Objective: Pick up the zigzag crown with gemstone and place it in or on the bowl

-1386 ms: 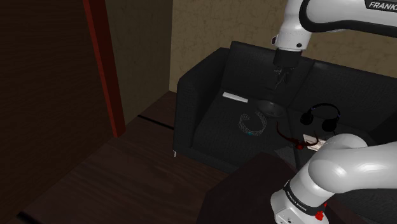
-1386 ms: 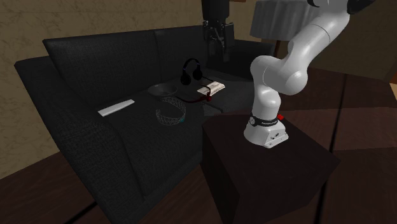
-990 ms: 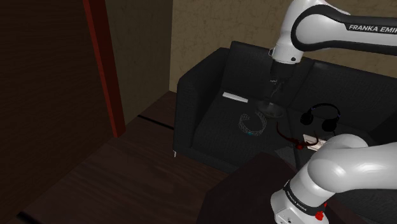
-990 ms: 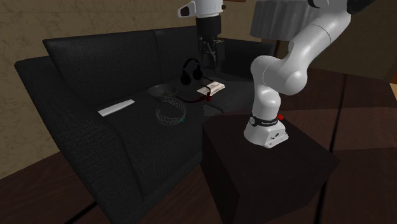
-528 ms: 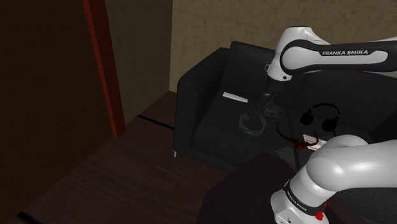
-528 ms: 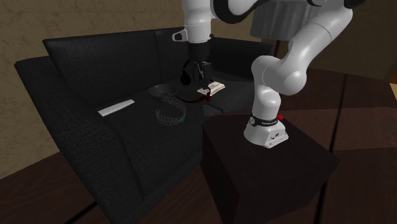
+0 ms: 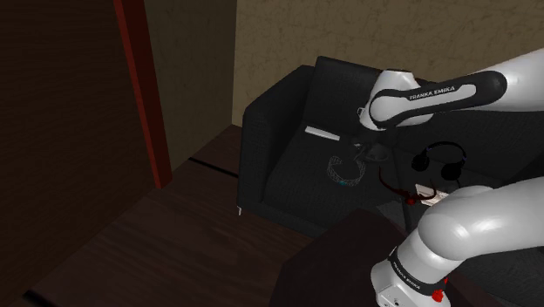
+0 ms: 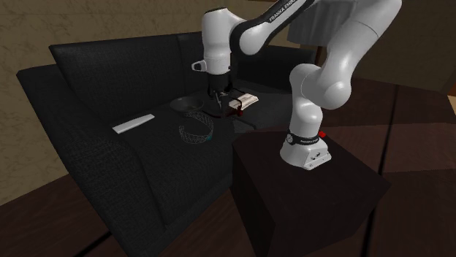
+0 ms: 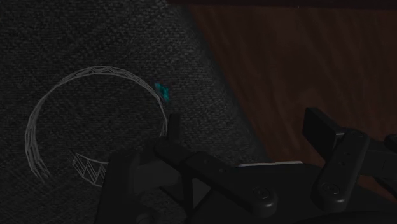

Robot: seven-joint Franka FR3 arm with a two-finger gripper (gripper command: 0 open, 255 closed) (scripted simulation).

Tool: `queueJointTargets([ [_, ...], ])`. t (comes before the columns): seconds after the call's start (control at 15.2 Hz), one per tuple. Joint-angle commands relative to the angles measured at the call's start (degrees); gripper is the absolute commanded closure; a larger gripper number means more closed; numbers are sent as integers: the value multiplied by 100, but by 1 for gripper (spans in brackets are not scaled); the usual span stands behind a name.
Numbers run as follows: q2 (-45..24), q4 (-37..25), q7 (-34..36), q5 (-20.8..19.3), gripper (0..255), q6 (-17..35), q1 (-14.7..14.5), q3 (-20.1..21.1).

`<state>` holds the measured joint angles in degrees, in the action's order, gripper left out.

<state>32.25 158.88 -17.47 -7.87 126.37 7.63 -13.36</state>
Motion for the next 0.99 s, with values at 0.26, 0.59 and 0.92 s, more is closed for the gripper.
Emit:
queueJointTargets([
  [0.26, -1437, -3, -628, 164, 0, 1687, -47, -615],
  [0.59, -2846, -337, -1740, 1244, 0, 2862, -412, -1143],
  [0.92, -3385, -370, -2248, 1953, 0, 3298, -515, -1082],
])
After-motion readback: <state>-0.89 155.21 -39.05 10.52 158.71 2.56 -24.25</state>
